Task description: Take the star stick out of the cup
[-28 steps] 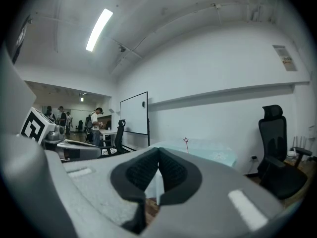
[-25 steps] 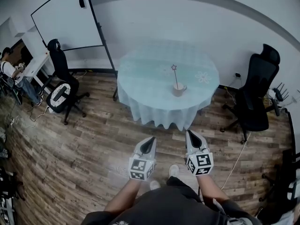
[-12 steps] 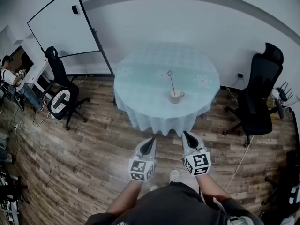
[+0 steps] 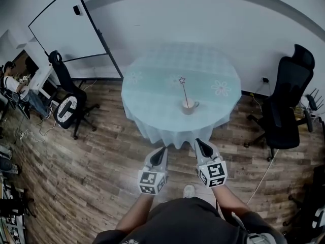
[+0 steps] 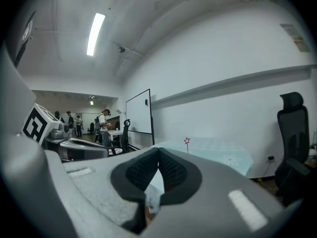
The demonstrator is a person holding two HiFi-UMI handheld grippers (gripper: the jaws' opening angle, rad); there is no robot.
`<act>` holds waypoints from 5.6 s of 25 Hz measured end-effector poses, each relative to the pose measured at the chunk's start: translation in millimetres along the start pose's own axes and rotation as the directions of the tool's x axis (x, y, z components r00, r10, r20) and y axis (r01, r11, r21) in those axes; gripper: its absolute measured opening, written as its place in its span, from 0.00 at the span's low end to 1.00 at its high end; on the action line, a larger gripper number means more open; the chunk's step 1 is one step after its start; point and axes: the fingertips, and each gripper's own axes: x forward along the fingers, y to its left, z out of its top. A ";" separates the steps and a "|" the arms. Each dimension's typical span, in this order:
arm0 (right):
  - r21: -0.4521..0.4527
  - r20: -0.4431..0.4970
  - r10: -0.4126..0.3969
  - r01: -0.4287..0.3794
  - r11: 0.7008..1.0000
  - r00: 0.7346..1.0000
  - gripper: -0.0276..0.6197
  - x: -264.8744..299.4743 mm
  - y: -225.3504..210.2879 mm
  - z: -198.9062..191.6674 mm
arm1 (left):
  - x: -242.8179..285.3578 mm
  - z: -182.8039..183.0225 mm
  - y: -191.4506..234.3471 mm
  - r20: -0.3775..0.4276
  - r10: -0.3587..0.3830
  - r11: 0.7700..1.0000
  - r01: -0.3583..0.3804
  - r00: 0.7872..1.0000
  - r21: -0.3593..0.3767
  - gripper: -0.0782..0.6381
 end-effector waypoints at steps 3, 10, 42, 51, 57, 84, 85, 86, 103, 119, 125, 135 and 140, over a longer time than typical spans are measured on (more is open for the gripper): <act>0.003 -0.004 0.012 -0.012 1.000 1.000 0.05 4.0 -9.3 -1.9 | 8.0 -1.7 -0.7 -0.004 0.016 1.000 -0.016 1.000 -0.012 0.12; 0.001 -0.012 0.028 -0.028 1.000 1.000 0.05 18.3 -18.2 -3.8 | 23.2 -3.3 5.0 -0.009 0.037 0.999 -0.038 0.999 -0.034 0.12; -0.066 -0.067 -0.123 0.119 0.991 0.990 0.05 208.7 -33.2 19.6 | 167.8 28.7 153.4 0.002 -0.150 0.989 0.150 0.989 -0.005 0.12; -0.090 -0.117 -0.158 0.148 0.985 0.980 0.05 227.3 -36.3 2.0 | 187.1 29.2 179.1 -0.001 -0.175 0.985 0.174 0.985 -0.010 0.12; -0.096 -0.146 -0.163 0.150 0.984 0.976 0.05 237.8 -54.1 -4.8 | 210.2 28.1 174.0 -0.010 -0.196 0.981 0.196 0.981 -0.011 0.12; -0.073 -0.342 -0.134 0.116 0.991 0.930 0.05 325.8 -145.9 -88.5 | 317.9 -35.6 201.5 -0.166 -0.130 0.986 0.110 0.978 -0.121 0.12; -0.071 -0.353 -0.132 0.114 0.991 0.926 0.08 327.2 -147.2 -92.4 | 319.1 -38.1 201.9 -0.175 -0.128 0.987 0.107 0.976 -0.122 0.12; -0.069 -0.364 -0.131 0.113 0.991 0.922 0.11 328.5 -148.2 -96.0 | 320.0 -40.2 202.7 -0.181 -0.124 0.987 0.103 0.976 -0.122 0.12; -0.066 -0.442 -0.129 0.111 0.992 0.888 0.14 352.8 -165.0 -120.6 | 327.0 -63.8 206.5 -0.246 -0.118 0.986 0.085 0.962 -0.141 0.12; -0.101 -0.498 -0.145 0.109 0.989 0.855 0.11 358.0 -169.7 -123.8 | 333.3 -54.0 199.0 -0.227 -0.151 0.978 0.112 0.962 -0.178 0.12; -0.110 -0.508 -0.150 0.109 0.988 0.848 0.09 359.0 -168.6 -124.2 | 330.0 -58.5 202.6 -0.221 -0.144 0.979 0.107 0.964 -0.174 0.12; -0.108 -0.468 -0.156 0.119 0.987 0.870 0.08 355.4 -169.9 -111.4 | 327.3 -55.5 192.1 -0.235 -0.142 0.981 0.106 0.962 -0.160 0.12; -0.120 -0.424 -0.173 0.134 0.984 0.889 0.08 352.6 -166.4 -95.4 | 321.1 -50.4 190.7 -0.222 -0.144 0.984 0.116 0.964 -0.134 0.12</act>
